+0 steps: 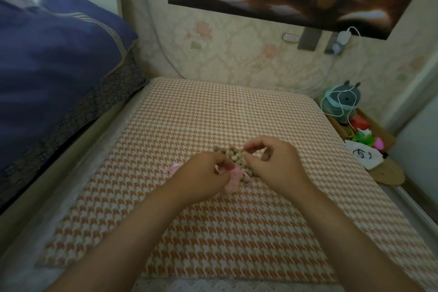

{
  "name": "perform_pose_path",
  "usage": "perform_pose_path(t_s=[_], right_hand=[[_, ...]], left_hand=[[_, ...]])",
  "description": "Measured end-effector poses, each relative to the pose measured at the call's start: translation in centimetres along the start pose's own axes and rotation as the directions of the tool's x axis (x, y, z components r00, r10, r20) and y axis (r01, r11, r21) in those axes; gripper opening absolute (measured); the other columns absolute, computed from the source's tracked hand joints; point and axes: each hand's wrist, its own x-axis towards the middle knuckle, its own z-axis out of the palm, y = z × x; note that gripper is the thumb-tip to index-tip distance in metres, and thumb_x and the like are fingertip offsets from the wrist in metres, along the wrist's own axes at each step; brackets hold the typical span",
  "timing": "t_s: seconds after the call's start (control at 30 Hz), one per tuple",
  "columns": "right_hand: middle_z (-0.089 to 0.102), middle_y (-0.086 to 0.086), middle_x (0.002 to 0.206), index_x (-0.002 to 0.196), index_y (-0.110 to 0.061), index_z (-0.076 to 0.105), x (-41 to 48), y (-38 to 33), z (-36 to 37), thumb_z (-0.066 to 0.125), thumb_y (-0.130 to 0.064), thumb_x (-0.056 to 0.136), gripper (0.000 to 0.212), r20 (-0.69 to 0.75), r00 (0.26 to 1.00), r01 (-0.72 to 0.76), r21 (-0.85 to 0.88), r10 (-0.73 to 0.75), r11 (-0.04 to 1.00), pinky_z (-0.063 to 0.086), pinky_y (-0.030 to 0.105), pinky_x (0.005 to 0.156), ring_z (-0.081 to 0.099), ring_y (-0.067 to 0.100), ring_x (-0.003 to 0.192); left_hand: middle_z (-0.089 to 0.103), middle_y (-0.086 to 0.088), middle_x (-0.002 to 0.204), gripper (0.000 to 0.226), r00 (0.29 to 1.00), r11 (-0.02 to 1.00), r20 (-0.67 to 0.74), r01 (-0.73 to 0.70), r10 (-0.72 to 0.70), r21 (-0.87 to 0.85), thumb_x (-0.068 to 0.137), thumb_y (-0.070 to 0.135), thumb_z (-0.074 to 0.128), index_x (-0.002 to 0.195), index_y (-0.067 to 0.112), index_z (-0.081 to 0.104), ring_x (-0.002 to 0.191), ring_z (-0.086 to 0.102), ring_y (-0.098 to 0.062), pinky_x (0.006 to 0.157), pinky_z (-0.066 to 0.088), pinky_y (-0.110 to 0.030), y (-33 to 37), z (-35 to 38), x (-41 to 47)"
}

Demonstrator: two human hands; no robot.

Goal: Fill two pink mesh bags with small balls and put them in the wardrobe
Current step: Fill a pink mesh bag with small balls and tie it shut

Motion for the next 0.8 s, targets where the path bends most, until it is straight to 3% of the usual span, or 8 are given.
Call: perform_pose_path(t_s=[0.07,0.17,0.27,0.43,0.53,0.63,0.8], right_hand=[[0.07,-0.021,0.087,0.093,-0.034,0.073,-0.6,-1.3,0.4,0.076,-0.028,0.084,0.011,0.077,0.991,0.113,-0.006,-0.112,0.994,0.049,0.02,0.056,0.053,0.001,0.057],[0.064,-0.019,0.09,0.095,-0.032,0.074,-1.0,-1.3,1.5,0.073,-0.035,0.085,0.011,0.164,0.958,0.271,-0.248,-0.236,0.93,0.048,0.021,0.067,0.056,-0.003,0.079],[0.059,-0.018,0.099,0.1,-0.035,0.074,-0.7,-0.9,1.7,0.071,-0.04,0.087,0.014,0.205,0.965,0.217,-0.265,-0.165,0.939,0.049,0.025,0.074,0.055,-0.002,0.087],[0.062,-0.021,0.094,0.098,-0.035,0.074,0.2,0.1,0.4,0.071,-0.031,0.09,0.01,0.114,0.99,0.106,-0.189,-0.085,0.976,0.043,0.015,0.073,0.055,-0.008,0.081],[0.067,-0.018,0.096,0.098,-0.033,0.074,0.5,2.1,0.0,0.07,-0.029,0.091,0.009,0.086,0.996,-0.002,-0.237,0.023,0.971,0.051,0.023,0.079,0.059,-0.004,0.084],[0.07,-0.017,0.098,0.099,-0.034,0.074,0.3,4.0,0.5,0.069,-0.031,0.09,0.011,0.177,0.968,-0.109,-0.35,0.18,0.931,0.054,0.029,0.082,0.064,0.004,0.092],[0.069,-0.016,0.093,0.094,-0.038,0.072,-0.2,4.7,2.3,0.068,-0.043,0.088,0.009,0.232,0.952,-0.075,-0.452,0.198,0.889,0.052,0.029,0.07,0.063,0.007,0.085]], left_hand=[[0.066,0.013,0.09,0.022,1.0,1.0,0.003,-0.016,0.016,-0.012,0.09,0.023,0.058,0.108,0.026,0.069,0.069,0.058,0.002,0.056,0.04,-0.013,0.0,-0.1,0.1],[0.069,0.005,0.089,0.022,0.999,0.998,0.003,-0.033,0.033,-0.053,0.087,0.019,0.057,0.104,0.024,0.07,0.058,0.052,0.0,0.055,0.04,-0.021,-0.2,-0.1,0.3],[0.07,0.004,0.098,0.022,1.0,0.998,0.026,-0.01,0.011,-0.061,0.088,0.02,0.056,0.105,0.025,0.07,0.064,0.054,-0.003,0.059,0.044,-0.026,-0.4,-0.1,0.2],[0.066,0.01,0.117,0.027,0.999,0.995,0.011,0.035,-0.034,-0.088,0.092,0.024,0.058,0.117,0.024,0.068,0.083,0.06,-0.005,0.065,0.044,-0.017,-0.4,-0.6,0.1],[0.065,0.011,0.114,0.024,0.998,0.993,-0.003,0.056,-0.057,-0.104,0.093,0.025,0.058,0.114,0.025,0.068,0.076,0.065,-0.01,0.061,0.051,-0.021,-0.3,-0.6,0.1],[0.064,0.015,0.107,0.02,0.999,0.994,-0.012,0.049,-0.05,-0.101,0.093,0.024,0.058,0.109,0.027,0.069,0.074,0.061,-0.004,0.061,0.049,-0.02,-0.2,-0.4,0.0],[0.067,0.015,0.096,0.016,0.998,0.996,-0.036,0.039,-0.043,-0.081,0.092,0.023,0.058,0.1,0.033,0.069,0.07,0.067,-0.015,0.062,0.055,-0.027,-0.4,-0.3,0.0]])
